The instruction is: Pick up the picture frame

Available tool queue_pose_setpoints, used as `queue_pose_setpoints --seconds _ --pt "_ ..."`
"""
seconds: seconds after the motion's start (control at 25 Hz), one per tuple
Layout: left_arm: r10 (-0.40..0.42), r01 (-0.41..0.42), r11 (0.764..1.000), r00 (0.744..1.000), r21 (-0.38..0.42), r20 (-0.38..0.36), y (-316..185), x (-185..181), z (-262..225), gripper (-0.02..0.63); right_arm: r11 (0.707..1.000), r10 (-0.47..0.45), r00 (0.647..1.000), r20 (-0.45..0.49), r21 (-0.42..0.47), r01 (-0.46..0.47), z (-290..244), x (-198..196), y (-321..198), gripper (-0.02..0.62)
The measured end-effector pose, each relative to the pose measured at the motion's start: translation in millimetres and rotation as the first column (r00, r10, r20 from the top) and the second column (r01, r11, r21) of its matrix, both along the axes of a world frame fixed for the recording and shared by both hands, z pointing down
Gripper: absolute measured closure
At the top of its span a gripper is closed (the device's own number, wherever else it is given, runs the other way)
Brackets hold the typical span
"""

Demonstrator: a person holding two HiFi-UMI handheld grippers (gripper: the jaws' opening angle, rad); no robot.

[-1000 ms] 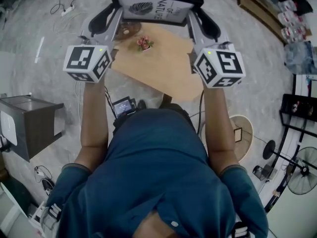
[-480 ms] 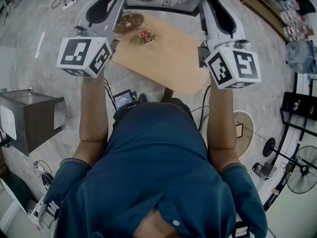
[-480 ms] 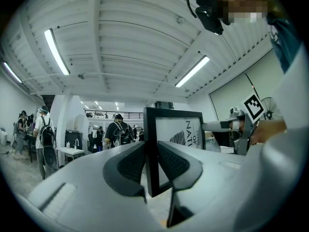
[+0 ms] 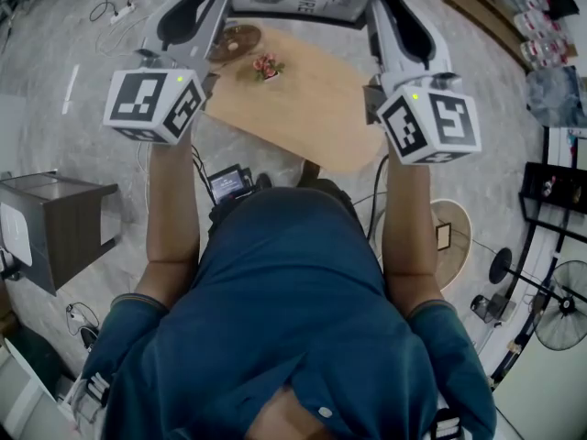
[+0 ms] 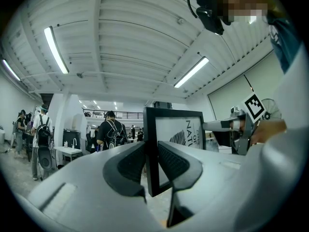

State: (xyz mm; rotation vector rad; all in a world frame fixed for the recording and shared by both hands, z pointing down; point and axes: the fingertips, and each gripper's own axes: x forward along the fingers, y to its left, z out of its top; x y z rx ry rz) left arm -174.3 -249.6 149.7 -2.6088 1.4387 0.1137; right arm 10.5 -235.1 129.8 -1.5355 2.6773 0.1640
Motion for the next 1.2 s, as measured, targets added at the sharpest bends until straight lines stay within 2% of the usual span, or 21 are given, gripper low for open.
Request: queue_pose_setpoints --seconds 0.6,1.2 --pt "0.024 -0.023 0.999 1.000 -0.037 0.011 -11 6 11 0.532 0.999 0.024 1.000 -0.014 -0.041 -0.025 11 6 -7 0.512" --pt "0.047 -0.045 0.995 0.998 -0.085 0.029 -31 30 27 0.532 0.995 0.047 0.999 0.006 -0.092 -0.046 30 30 -26 0.512"
